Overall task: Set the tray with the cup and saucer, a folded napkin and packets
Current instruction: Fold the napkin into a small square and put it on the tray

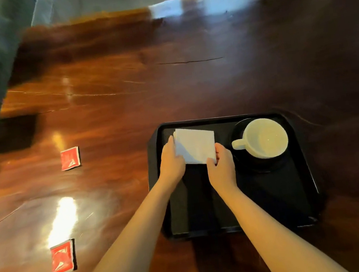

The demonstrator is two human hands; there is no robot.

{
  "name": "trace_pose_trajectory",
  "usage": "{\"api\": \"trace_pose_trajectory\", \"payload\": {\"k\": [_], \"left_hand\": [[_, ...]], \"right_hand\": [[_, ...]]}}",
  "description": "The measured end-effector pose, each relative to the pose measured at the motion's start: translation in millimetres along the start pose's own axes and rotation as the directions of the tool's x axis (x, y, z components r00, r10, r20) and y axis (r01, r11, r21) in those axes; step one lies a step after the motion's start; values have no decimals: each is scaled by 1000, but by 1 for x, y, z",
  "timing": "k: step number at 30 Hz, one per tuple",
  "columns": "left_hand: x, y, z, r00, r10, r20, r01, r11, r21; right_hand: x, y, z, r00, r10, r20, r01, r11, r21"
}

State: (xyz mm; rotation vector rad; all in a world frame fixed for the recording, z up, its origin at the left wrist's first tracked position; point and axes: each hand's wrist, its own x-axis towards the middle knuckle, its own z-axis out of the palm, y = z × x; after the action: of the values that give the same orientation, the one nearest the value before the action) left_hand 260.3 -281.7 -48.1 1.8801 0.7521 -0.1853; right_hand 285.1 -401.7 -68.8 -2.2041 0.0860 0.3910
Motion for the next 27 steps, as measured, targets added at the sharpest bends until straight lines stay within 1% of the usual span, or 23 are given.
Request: {"api": "trace_pose_trajectory", "payload": {"k": [2,3,6,10,14,17,22,27], "left_hand": [[0,-11,6,995,78,-61,-78,997,8],[1,-15,9,991,95,-94,-94,995,14],[2,-18,14,985,86,-151,-80,996,44],[2,-21,16,984,59,-167,-57,998,13],[-7,-15,17,978,38,-205,-41,999,-13],[-7,-17,18,973,47,-225,-51,999,-12],[-14,-14,15,973,65,-223,-65,998,9],[-17,-15,17,971,79,-225,-80,997,8]], "right_hand": [[2,4,6,1000,-19,-18,19,999,-29],[3,6,8,999,-31,-19,30,998,-50],[3,12,12,999,-47,-10,46,995,-88],[6,15,10,997,-78,7,78,991,-107],[9,14,6,998,-50,24,52,991,-123],[8,14,7,997,-64,31,67,990,-124],[7,18,9,997,-81,14,82,989,-121],[3,19,7,995,-100,29,102,988,-114]]}}
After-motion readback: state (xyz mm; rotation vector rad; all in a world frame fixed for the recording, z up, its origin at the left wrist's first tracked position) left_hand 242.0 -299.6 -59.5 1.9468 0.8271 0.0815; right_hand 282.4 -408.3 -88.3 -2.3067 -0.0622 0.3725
